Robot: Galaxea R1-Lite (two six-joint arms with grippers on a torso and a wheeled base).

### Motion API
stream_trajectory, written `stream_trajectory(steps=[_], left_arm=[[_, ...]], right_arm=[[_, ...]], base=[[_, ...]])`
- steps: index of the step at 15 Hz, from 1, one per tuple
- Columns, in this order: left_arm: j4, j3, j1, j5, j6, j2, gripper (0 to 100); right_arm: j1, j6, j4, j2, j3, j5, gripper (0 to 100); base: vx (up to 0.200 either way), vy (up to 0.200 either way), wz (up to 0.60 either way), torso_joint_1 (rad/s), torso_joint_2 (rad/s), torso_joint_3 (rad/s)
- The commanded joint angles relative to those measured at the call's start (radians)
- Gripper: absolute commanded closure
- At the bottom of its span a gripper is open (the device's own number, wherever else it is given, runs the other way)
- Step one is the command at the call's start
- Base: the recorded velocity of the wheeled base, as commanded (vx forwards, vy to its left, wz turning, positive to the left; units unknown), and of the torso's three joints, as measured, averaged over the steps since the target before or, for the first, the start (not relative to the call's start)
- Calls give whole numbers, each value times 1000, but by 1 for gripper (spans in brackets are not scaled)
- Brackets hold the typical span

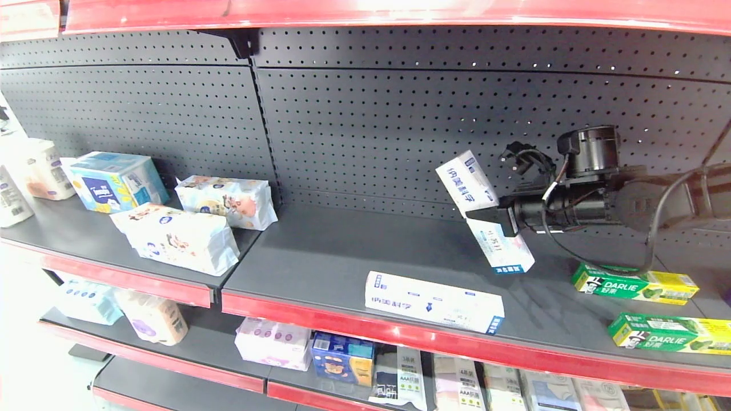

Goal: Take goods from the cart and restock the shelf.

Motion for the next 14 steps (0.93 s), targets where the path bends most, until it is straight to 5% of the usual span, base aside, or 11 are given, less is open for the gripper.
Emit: stream_trajectory(steps=[1,9,14], left_arm=[[0,0,0,0,0,0,0],[0,0,0,1,0,0,0],[0,0,0,1,0,0,0]], right_arm=[[-4,-50,62,51,-65,-8,100],[2,-348,180,74,-102,-67,100],[26,-372,236,90,-177,-76,100]], base=[[0,0,0,0,0,0],[0,0,0,0,0,0],[0,0,0,0,0,0]])
